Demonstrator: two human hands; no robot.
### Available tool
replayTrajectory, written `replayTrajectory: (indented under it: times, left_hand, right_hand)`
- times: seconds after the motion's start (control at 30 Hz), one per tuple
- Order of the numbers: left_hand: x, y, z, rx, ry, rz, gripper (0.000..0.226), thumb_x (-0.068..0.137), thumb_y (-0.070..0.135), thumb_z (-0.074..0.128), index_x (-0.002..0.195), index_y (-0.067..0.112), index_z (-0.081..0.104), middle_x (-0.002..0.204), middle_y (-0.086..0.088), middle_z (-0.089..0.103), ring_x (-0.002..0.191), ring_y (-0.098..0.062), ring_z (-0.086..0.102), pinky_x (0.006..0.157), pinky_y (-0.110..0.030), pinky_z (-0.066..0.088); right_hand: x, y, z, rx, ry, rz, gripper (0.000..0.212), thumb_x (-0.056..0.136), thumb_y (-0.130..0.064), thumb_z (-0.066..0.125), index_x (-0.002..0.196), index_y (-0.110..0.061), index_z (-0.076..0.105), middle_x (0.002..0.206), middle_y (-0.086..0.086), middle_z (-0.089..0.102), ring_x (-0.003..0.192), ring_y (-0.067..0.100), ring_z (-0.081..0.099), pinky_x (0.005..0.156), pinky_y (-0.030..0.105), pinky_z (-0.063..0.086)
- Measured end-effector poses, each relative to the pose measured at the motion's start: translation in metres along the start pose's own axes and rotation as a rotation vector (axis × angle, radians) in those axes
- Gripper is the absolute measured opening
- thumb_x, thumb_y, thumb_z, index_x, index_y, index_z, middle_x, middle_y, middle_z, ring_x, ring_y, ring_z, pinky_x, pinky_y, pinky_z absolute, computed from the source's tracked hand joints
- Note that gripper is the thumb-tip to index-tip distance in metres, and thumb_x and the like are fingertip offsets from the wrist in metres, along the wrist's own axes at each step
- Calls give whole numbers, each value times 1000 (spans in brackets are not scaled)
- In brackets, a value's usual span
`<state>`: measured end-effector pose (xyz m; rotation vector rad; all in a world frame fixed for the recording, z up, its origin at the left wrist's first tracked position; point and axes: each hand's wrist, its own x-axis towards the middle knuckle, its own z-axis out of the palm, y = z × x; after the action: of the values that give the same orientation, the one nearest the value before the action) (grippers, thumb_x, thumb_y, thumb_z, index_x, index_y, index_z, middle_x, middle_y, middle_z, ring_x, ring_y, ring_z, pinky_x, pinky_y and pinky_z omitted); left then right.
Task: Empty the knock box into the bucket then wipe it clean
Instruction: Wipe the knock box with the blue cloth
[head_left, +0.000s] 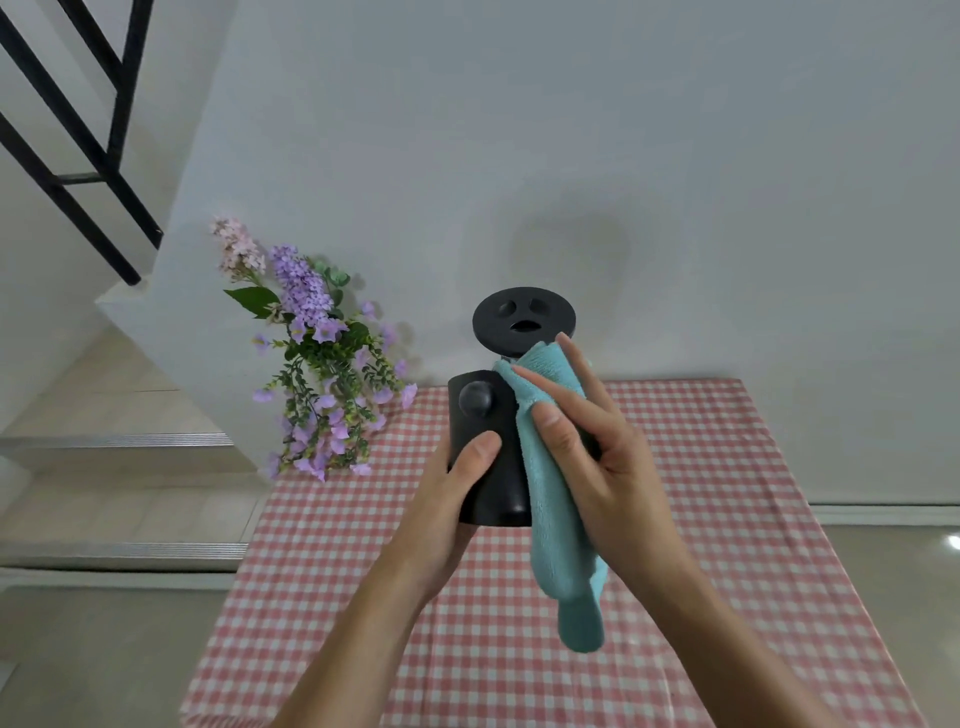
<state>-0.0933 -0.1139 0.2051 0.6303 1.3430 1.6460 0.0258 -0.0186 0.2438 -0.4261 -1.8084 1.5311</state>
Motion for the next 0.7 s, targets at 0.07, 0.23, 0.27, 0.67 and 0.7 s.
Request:
replayTrajectory:
  times: [0.07, 0.23, 0.27, 0.67, 0.7]
  left_hand:
    - [-1, 1, 0, -89, -4, 37, 93, 65, 67, 84, 139, 16, 61, 137, -13, 69, 127, -27, 65, 104, -44, 53]
    - [-2, 7, 4, -352, -36, 88, 78, 64, 60, 88, 125, 13, 74, 130, -13, 73, 122, -24, 68, 107, -39, 53]
    - [-3, 9, 5, -392, -50, 93, 81, 65, 60, 88, 127, 11, 72, 133, -15, 71, 124, -26, 67, 109, -42, 51]
    - [6, 6, 7, 41, 143, 226, 69, 92, 59, 63, 146, 18, 49, 143, -7, 65, 136, -29, 59, 108, -47, 49]
    - [5, 8, 10, 51, 162, 250, 73, 87, 56, 72, 144, 18, 50, 140, -8, 66, 132, -29, 62, 107, -47, 50]
  right_hand:
    - [0, -2, 2, -12, -34, -30, 33, 99, -38, 53, 126, -30, 71, 153, -22, 44, 150, -10, 17, 111, 8, 30]
    - [-11, 3, 11, 126, 54, -50, 39, 101, -34, 47, 139, -31, 58, 165, -5, 33, 153, -5, 13, 119, 14, 24]
    - [-13, 6, 12, 164, 72, -30, 40, 102, -36, 45, 141, -32, 55, 165, -4, 32, 154, -1, 15, 121, 18, 25]
    - [-21, 20, 9, 130, 153, 33, 42, 102, -29, 46, 141, -43, 54, 159, -7, 43, 152, 9, 31, 124, 38, 29]
    - [-22, 19, 10, 102, 154, 4, 42, 101, -28, 48, 139, -43, 56, 163, -4, 37, 153, 6, 26, 122, 28, 30]
